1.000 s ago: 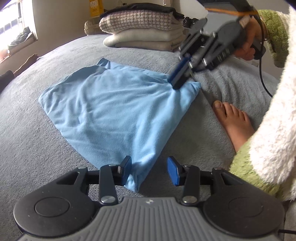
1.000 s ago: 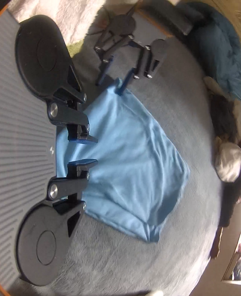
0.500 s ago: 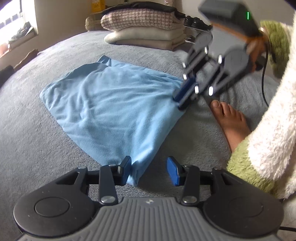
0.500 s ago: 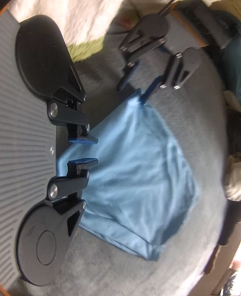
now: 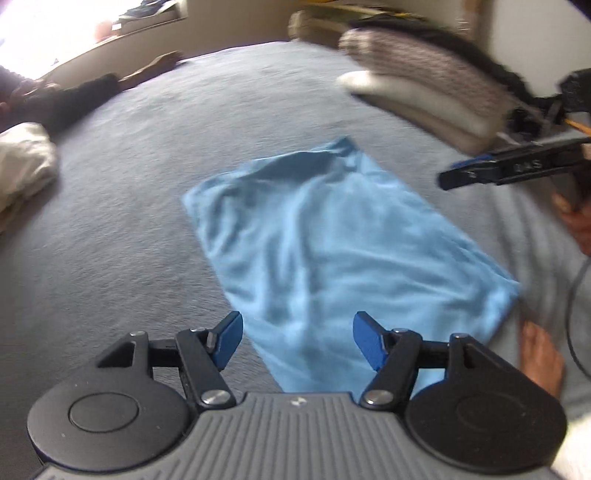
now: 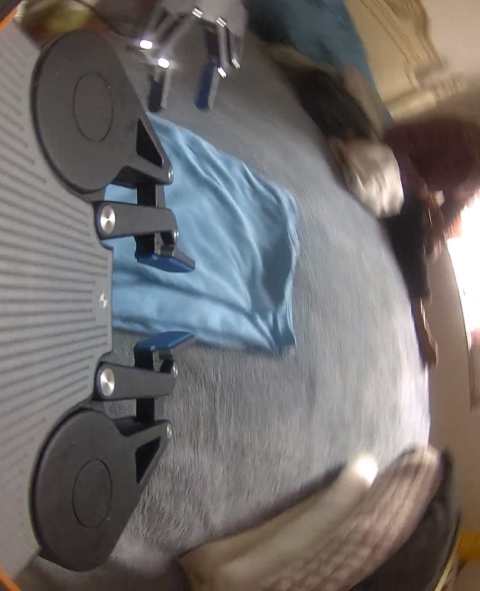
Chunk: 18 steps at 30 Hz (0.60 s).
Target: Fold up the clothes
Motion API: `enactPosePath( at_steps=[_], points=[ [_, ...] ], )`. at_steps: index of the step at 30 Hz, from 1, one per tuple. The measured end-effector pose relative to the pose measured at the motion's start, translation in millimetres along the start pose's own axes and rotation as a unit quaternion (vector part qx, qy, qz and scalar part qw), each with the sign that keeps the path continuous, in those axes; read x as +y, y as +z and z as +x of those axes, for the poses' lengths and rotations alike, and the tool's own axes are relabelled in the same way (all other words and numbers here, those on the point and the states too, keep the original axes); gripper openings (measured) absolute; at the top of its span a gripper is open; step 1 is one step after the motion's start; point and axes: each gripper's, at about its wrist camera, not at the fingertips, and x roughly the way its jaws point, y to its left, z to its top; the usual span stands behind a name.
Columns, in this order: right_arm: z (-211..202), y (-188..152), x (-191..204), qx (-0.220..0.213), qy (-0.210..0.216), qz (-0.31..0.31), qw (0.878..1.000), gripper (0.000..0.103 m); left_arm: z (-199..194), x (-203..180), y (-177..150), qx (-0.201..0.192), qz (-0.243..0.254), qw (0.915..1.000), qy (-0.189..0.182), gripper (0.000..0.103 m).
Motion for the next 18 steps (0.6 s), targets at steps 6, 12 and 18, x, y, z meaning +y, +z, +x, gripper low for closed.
enactPosePath(
  at_steps=[6, 12, 18],
  points=[
    [29, 3, -9, 0.0, -0.045, 0.057, 0.997, 0.044, 23, 6, -4, 0.043, -0.054, 0.9966, 0.045, 0.078],
    [47, -8, 2, 0.031, -0.087, 0.01, 0.996, 0.047, 34, 9, -4, 0.069, -0.068, 0.9926, 0.073, 0.087],
    [45, -8, 8, 0.03, -0.098, 0.0, 0.995, 0.049, 36, 11, -3, 0.078, -0.086, 0.9904, 0.075, 0.088]
  ],
)
